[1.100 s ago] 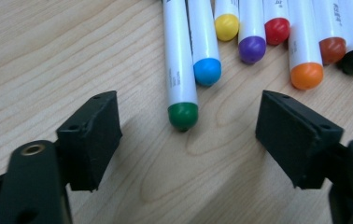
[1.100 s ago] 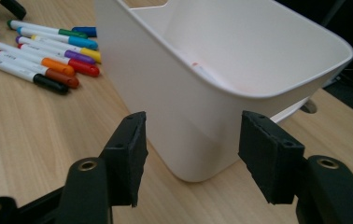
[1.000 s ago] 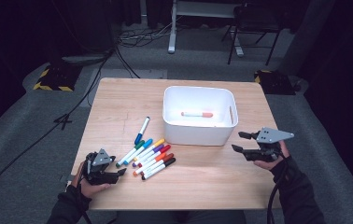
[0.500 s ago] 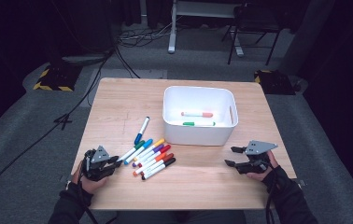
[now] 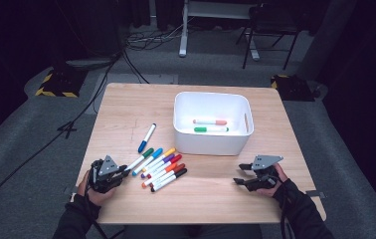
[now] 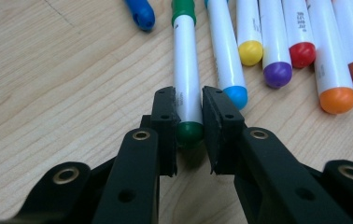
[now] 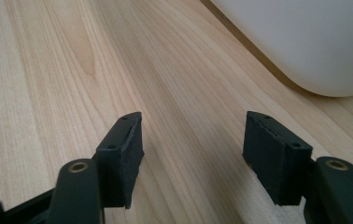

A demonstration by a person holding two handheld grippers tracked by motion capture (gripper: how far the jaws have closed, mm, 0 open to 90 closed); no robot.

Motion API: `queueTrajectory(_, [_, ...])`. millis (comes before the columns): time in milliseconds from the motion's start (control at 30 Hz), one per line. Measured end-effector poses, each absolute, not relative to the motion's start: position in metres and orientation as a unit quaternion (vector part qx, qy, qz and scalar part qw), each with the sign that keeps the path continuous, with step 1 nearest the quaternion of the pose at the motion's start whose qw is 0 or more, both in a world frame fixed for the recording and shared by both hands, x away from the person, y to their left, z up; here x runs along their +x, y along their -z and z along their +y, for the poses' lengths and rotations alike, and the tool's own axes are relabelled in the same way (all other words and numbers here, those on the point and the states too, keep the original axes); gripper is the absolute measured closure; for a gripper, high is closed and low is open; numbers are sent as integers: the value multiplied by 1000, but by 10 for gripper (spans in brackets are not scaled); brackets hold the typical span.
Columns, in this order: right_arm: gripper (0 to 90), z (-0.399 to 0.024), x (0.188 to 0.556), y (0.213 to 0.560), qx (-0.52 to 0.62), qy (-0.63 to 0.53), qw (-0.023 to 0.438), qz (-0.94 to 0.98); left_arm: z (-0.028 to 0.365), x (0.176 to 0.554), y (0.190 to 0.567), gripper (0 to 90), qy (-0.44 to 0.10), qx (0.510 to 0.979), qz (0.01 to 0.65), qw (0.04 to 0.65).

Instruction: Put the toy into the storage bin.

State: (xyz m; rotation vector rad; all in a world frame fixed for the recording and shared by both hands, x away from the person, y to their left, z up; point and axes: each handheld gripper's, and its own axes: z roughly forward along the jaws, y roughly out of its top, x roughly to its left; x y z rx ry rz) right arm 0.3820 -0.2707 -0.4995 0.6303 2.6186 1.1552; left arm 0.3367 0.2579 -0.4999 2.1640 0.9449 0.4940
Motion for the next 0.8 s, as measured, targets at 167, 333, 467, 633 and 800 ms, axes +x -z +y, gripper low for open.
queueTrajectory(167, [381,-272,383,501,214,-396,102,887,259,336,499,756,-195,832,367,367])
queueTrajectory(333, [378,-273,384,501,219,-400,97,885,263,335,496,756,-198,824,368,382])
queueTrajectory(467, [379,-274,385,502,214,-402,99,885,265,334,491,757,-201,820,364,392])
queueTrajectory(633, [377,-274,385,503,215,-406,97,883,265,333,483,757,-209,815,358,405])
queueTrajectory(800, [377,-274,385,503,215,-406,97,883,264,332,474,757,-220,808,352,418])
